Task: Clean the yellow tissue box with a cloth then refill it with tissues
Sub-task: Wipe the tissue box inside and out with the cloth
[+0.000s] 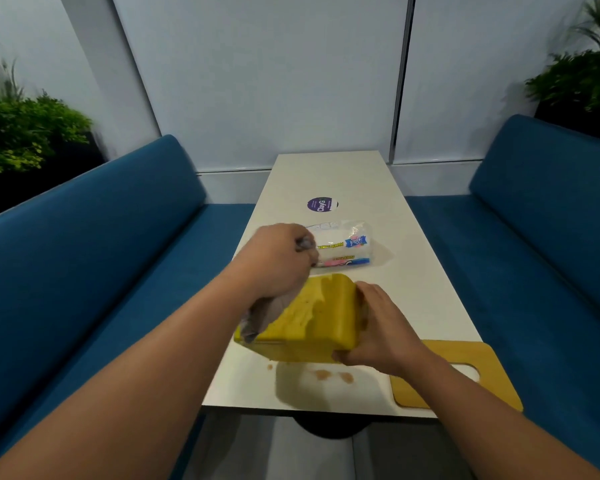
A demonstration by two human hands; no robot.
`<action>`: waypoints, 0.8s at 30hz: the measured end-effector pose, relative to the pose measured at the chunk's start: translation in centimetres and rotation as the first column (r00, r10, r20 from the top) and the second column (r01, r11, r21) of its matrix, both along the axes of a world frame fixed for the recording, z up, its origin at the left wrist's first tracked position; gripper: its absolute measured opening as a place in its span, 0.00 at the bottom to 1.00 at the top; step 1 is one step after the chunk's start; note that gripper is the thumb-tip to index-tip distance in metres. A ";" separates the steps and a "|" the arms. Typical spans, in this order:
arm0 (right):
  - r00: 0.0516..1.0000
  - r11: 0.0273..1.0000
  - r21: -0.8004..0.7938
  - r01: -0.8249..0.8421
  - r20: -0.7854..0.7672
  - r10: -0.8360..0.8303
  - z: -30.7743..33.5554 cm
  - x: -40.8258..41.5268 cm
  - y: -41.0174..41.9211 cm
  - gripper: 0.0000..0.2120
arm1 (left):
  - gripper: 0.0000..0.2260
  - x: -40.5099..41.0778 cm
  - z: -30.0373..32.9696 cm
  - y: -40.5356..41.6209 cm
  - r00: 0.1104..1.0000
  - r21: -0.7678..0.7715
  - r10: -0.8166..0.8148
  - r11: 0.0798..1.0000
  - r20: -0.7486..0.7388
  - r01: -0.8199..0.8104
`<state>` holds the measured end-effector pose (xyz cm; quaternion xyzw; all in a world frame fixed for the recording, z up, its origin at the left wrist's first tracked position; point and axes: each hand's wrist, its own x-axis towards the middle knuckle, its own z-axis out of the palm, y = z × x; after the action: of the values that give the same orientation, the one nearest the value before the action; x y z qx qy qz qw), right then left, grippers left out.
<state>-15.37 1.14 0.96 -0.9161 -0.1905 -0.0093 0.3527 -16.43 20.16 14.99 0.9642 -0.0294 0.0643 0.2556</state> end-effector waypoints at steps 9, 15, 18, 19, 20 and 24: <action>0.946 0.948 0.319 -0.003 -0.306 0.106 -5.4 0.6 -3.0 0.53 | 0.03 -3.1 -9.8 7.7 0.941 -0.518 0.319 0.790 -0.112 -0.329; 0.915 0.932 0.362 0.019 -0.382 0.130 -6.9 1.6 -3.5 0.51 | 0.04 -3.9 -14.6 7.3 0.911 -0.648 0.347 0.645 -0.223 -0.405; 0.901 0.935 0.355 0.018 -0.411 0.139 -7.6 1.8 -3.9 0.53 | 0.05 -4.1 -15.8 6.9 0.914 -0.676 0.320 0.618 -0.249 -0.401; 0.898 0.934 0.356 0.017 -0.416 0.142 -7.7 1.8 -4.0 0.53 | 0.05 -4.1 -16.1 6.8 0.914 -0.682 0.319 0.613 -0.249 -0.399; 0.897 0.933 0.359 0.014 -0.416 0.147 -7.8 1.8 -4.1 0.54 | 0.05 -4.1 -16.4 6.8 0.915 -0.686 0.318 0.610 -0.247 -0.397; 0.899 0.928 0.372 -0.006 -0.405 0.168 -8.0 1.5 -4.2 0.56 | 0.05 -4.2 -16.8 6.4 0.917 -0.705 0.316 0.591 -0.245 -0.392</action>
<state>-13.91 -3.02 -7.03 -0.8049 -0.1444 0.1742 0.5486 -20.68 26.55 -1.83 0.7638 0.2035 0.0749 0.6079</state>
